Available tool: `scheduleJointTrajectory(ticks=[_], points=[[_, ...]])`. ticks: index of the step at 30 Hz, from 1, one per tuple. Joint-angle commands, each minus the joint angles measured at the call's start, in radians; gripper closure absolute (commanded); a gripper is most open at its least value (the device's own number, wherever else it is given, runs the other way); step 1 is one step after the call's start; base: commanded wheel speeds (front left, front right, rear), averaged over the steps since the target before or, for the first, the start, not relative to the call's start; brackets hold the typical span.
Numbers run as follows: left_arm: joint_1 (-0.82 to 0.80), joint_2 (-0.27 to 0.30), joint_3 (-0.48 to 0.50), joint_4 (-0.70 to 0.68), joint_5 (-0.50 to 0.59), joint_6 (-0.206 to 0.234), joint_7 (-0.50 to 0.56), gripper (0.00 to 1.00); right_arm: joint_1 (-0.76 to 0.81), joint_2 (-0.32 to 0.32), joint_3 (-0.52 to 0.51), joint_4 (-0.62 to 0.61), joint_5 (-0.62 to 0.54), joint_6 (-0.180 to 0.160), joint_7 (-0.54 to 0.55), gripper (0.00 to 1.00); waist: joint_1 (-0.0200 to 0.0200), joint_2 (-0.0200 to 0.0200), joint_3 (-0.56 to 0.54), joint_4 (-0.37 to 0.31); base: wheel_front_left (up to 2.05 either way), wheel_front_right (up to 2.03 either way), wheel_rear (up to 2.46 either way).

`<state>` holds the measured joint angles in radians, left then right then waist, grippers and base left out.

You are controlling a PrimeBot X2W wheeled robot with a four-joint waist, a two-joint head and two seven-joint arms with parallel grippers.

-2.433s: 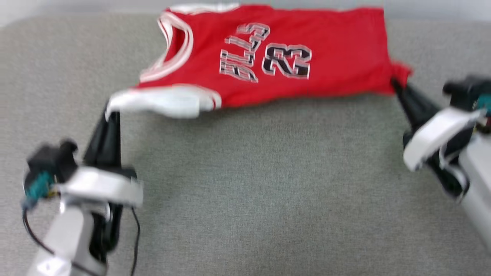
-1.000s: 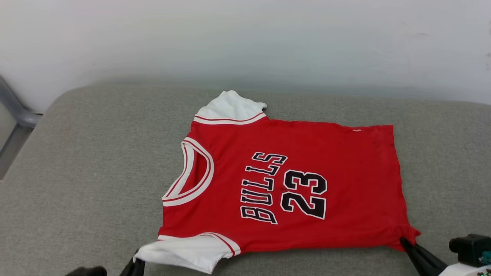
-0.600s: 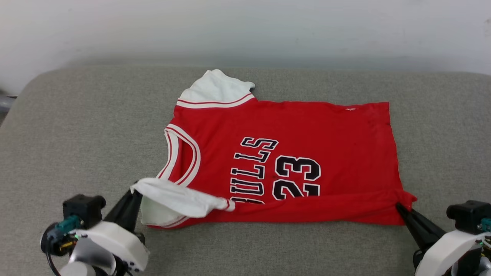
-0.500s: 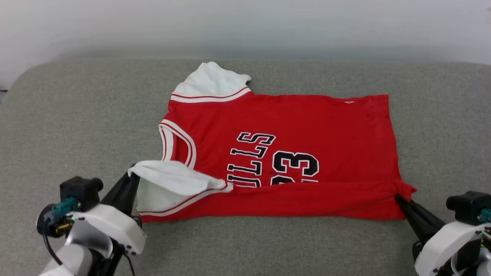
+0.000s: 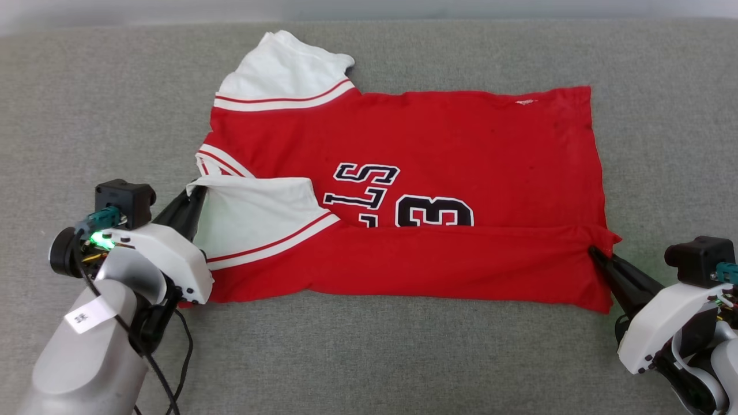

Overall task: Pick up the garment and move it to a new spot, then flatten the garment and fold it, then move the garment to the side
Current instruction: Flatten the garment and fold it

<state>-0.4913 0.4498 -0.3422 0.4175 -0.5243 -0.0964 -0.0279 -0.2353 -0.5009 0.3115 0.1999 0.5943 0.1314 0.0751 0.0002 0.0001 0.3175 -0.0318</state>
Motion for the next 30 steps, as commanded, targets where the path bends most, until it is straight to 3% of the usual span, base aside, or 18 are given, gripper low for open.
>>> scheduleJointTrajectory(ticks=[1, 15, 16, 17, 23, 30], points=[[-0.017, -0.008, -0.003, 0.018, -0.002, -0.002, -0.001, 1.0, -0.014, 0.002, 0.002, 0.008, 0.0, -0.001, -0.002, 1.0, -0.0002, -0.0001, 0.012, -0.006, 0.0, 0.0, 0.0], [-0.097, -0.045, -0.09, 0.299, -0.031, -0.031, -0.052, 1.0, -0.048, 0.031, 0.034, 0.076, -0.007, -0.001, 0.0, 1.0, -0.0002, -0.0001, 0.026, -0.006, 0.0, 0.0, 0.0], [-0.112, -0.046, -0.096, 0.318, -0.037, -0.031, -0.066, 0.7, -0.047, 0.034, 0.029, 0.078, -0.002, -0.001, -0.002, 0.61, -0.0002, -0.0001, 0.015, 0.0, 0.0, 0.0, 0.0], [-0.123, -0.04, -0.099, 0.325, -0.034, -0.031, -0.079, 0.0, -0.045, 0.035, 0.025, 0.074, 0.0, -0.001, -0.007, 0.01, -0.0002, -0.0001, 0.007, 0.003, 0.0, 0.0, 0.0], [-0.147, -0.014, -0.127, 0.325, -0.049, -0.033, -0.092, 0.0, -0.004, 0.031, -0.015, 0.031, -0.007, -0.001, -0.021, 0.0, -0.0002, -0.0001, -0.064, 0.017, 0.0, 0.0, 0.0], [-0.155, 0.065, -0.203, 0.219, -0.154, -0.033, 0.109, 0.0, 0.059, 0.041, -0.067, -0.028, -0.029, -0.001, 0.001, 0.0, -0.0002, -0.0001, -0.134, 0.034, 0.0, 0.0, 0.0]])
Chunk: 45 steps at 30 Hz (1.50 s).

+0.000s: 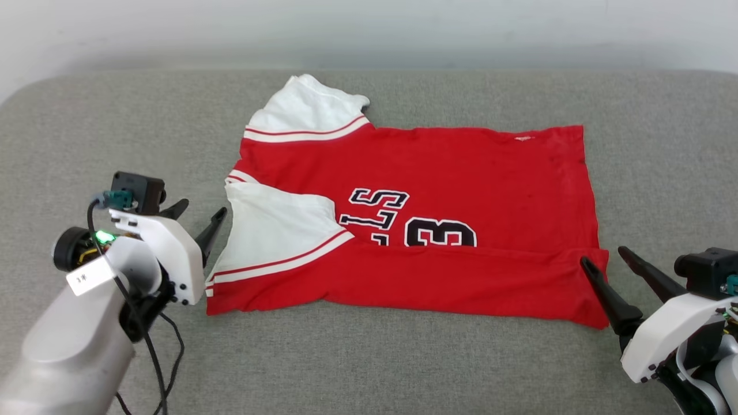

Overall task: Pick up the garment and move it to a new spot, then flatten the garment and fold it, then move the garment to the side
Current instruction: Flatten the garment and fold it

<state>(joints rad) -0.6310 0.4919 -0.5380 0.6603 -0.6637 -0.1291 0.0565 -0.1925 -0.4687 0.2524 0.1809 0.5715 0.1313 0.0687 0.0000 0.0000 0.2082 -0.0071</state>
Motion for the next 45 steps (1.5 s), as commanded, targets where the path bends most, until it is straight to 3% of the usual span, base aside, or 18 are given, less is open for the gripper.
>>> scheduleJointTrajectory(ticks=[1, 8, 18, 23, 38, 39, 40, 45], points=[[-0.015, 0.038, -0.021, -0.044, -0.029, 0.0, 0.056, 0.0, 0.023, 0.012, -0.013, -0.015, -0.011, -0.001, 0.011, 0.0, 0.0, 0.0, -0.031, 0.011, 0.0, 0.0, 0.0], [-0.042, 0.109, -0.093, -0.173, -0.154, -0.001, 0.325, 0.0, 0.053, 0.03, -0.042, -0.046, -0.027, -0.001, 0.037, 0.0, 0.0, 0.0, -0.06, 0.026, 0.0, 0.0, 0.0], [-0.052, 0.139, -0.179, -0.206, -0.231, -0.001, 0.604, 0.0, 0.052, 0.043, -0.056, -0.07, -0.035, -0.001, 0.054, 0.0, 0.0, 0.0, -0.055, 0.018, 0.0, 0.0, 0.0], [-0.042, 0.133, -0.204, -0.177, -0.235, -0.001, 0.647, 0.0, 0.033, 0.047, -0.055, -0.075, -0.034, -0.001, 0.057, 0.0, 0.0, 0.0, -0.032, 0.002, 0.0, 0.0, 0.0], [0.02, 0.078, -0.289, -0.043, -0.263, 0.0, 0.634, 0.0, -0.021, 0.029, -0.038, -0.064, -0.02, -0.001, 0.054, 0.0, 0.0, 0.0, 0.008, -0.038, 0.0, 0.0, 0.0], [0.02, 0.081, -0.295, -0.044, -0.26, -0.001, 0.625, 0.89, -0.025, 0.025, -0.037, -0.067, -0.019, -0.001, 0.061, 0.0, 0.0, 0.0, 0.006, -0.037, 0.0, 0.0, 0.0], [0.018, 0.084, -0.3, -0.044, -0.255, -0.001, 0.612, 1.0, -0.031, 0.017, -0.034, -0.071, -0.019, -0.001, 0.067, 0.0, 0.0, 0.0, 0.001, -0.036, 0.0, 0.0, 0.0], [-0.001, 0.109, -0.309, -0.066, -0.268, 0.0, 0.558, 1.0, -0.067, -0.041, -0.017, -0.094, -0.013, -0.001, 0.149, 0.0, 0.0, 0.0, -0.023, -0.027, 0.0, 0.0, 0.0]])
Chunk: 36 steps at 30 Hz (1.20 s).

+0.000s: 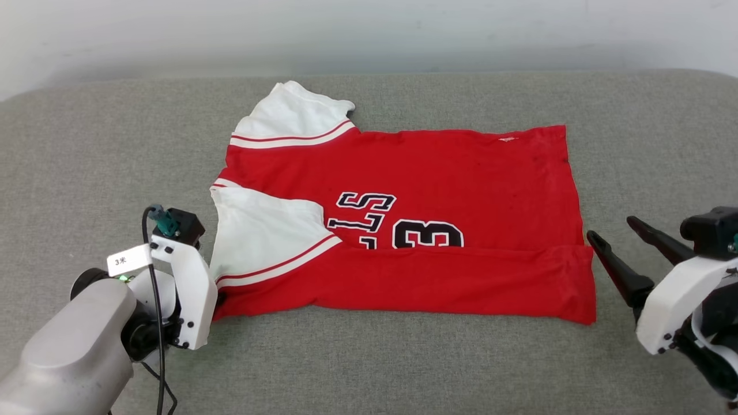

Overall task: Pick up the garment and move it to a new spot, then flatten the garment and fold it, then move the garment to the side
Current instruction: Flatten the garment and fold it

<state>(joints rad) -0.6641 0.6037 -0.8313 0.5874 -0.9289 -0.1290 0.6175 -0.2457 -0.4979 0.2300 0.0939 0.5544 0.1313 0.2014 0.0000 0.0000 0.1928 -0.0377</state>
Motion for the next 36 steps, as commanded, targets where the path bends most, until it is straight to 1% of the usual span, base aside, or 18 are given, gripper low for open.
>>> scheduleJointTrajectory(ticks=[1, 5, 11, 15, 18, 21, 25, 30, 33, 36], points=[[0.027, 0.003, -0.015, -0.001, -0.004, -0.001, -0.019, 1.0, -0.021, -0.029, 0.012, -0.014, 0.009, -0.001, 0.043, 0.0, 0.0, 0.0, -0.012, 0.006, 0.0, 0.0, 0.0], [0.009, 0.03, -0.011, -0.034, 0.002, -0.001, -0.079, 1.0, -0.049, -0.092, 0.037, -0.035, 0.033, -0.001, 0.167, 0.0, 0.0, 0.0, -0.025, 0.016, 0.0, 0.0, 0.0], [0.004, 0.049, -0.01, -0.087, 0.008, -0.001, -0.137, 1.0, -0.08, -0.167, 0.111, -0.034, 0.115, -0.001, 0.434, 0.0, 0.0, 0.0, -0.035, 0.03, 0.0, 0.0, 0.0], [-0.012, 0.048, -0.013, -0.116, 0.018, -0.001, -0.149, 1.0, -0.108, -0.193, 0.157, -0.008, 0.168, -0.001, 0.597, 0.0, 0.0, 0.0, -0.029, 0.047, 0.0, 0.0, 0.0], [-0.026, 0.042, -0.015, -0.132, 0.029, 0.004, -0.156, 1.0, -0.14, -0.189, 0.173, 0.027, 0.182, -0.001, 0.668, 0.0, 0.0, 0.0, -0.019, 0.06, 0.0, 0.0, 0.0], [-0.039, 0.036, -0.02, -0.144, 0.039, 0.007, -0.158, 1.0, -0.168, -0.164, 0.185, 0.074, 0.185, -0.001, 0.702, 0.0, 0.0, 0.0, -0.005, 0.071, 0.0, 0.0, 0.0], [-0.052, 0.03, -0.022, -0.155, 0.048, 0.012, -0.159, 1.0, -0.206, -0.131, 0.207, 0.145, 0.166, -0.001, 0.715, 0.0, 0.0, 0.0, 0.016, 0.08, 0.0, 0.0, 0.0], [-0.067, 0.026, -0.024, -0.159, 0.055, 0.014, -0.165, 1.0, -0.223, -0.083, 0.238, 0.258, 0.145, -0.001, 0.68, 0.0, 0.0, 0.0, 0.043, 0.088, 0.0, 0.0, 0.0], [-0.073, 0.025, -0.028, -0.156, 0.062, 0.014, -0.167, 1.0, -0.201, -0.065, 0.297, 0.3, 0.145, -0.001, 0.672, 0.0, 0.0, 0.0, 0.051, 0.091, 0.0, 0.0, 0.0], [-0.074, 0.027, -0.03, -0.151, 0.064, 0.014, -0.171, 1.0, -0.182, -0.063, 0.345, 0.325, 0.158, 0.001, 0.656, 0.0, 0.0, 0.0, 0.054, 0.088, 0.0, 0.0, 0.0]])
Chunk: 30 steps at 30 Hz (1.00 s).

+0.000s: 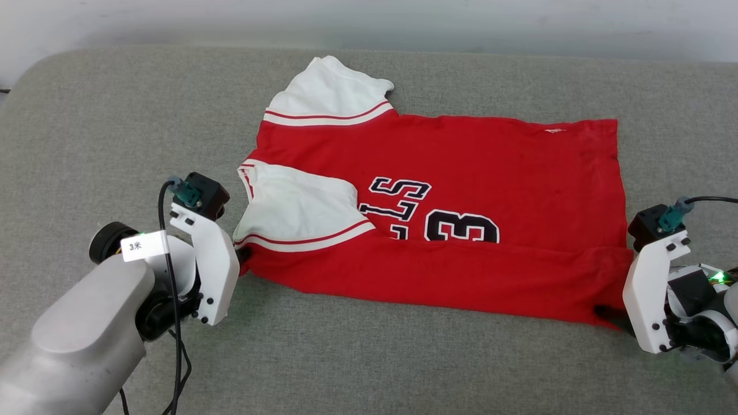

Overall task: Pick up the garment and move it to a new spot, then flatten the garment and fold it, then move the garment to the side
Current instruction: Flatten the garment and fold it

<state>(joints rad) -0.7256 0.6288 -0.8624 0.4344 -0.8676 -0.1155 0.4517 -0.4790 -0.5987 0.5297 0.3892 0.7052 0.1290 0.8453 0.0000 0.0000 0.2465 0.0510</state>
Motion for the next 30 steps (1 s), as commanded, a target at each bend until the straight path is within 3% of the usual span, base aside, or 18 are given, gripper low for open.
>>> scheduleJointTrajectory(ticks=[1, 2, 3, 4, 18, 24, 30], points=[[-0.011, 0.003, -0.001, 0.004, 0.003, 0.001, -0.005, 1.0, 0.052, 0.037, 0.059, 0.036, 0.012, 0.003, 0.004, 0.0, 0.0, 0.0, 0.001, -0.002, 0.0, 0.0, 0.0], [-0.01, 0.005, -0.001, 0.005, 0.002, 0.001, -0.006, 1.0, 0.051, 0.037, 0.074, 0.041, 0.02, 0.003, -0.001, 0.0, 0.0, 0.0, 0.0, -0.003, 0.0, 0.0, 0.0], [-0.007, 0.005, -0.001, 0.007, 0.001, 0.001, -0.007, 1.0, 0.048, 0.036, 0.083, 0.041, 0.025, 0.003, -0.015, 0.11, 0.0, 0.0, -0.001, -0.005, 0.0, 0.0, 0.0], [-0.003, 0.006, -0.001, 0.009, -0.001, 0.001, -0.008, 1.0, 0.039, 0.035, 0.092, 0.041, 0.029, 0.003, -0.029, 1.0, 0.0, 0.0, -0.004, -0.008, 0.0, 0.0, 0.0], [0.098, 0.05, 0.016, -0.013, -0.045, 0.015, -0.049, 1.0, 0.009, -0.073, 0.137, -0.055, 0.115, 0.001, -0.204, 1.0, 0.0, 0.0, -0.116, -0.035, 0.0, 0.0, 0.0], [0.194, 0.114, 0.016, -0.105, -0.074, 0.041, -0.045, 1.0, 0.084, -0.146, 0.12, -0.134, 0.16, 0.001, -0.247, 1.0, 0.0, 0.0, -0.165, -0.04, 0.0, 0.0, 0.0], [0.307, 0.185, 0.018, -0.23, -0.105, 0.095, -0.046, 1.0, 0.18, -0.215, 0.08, -0.212, 0.183, 0.001, -0.245, 1.0, 0.0, 0.0, -0.187, -0.041, 0.0, 0.0, 0.0]])
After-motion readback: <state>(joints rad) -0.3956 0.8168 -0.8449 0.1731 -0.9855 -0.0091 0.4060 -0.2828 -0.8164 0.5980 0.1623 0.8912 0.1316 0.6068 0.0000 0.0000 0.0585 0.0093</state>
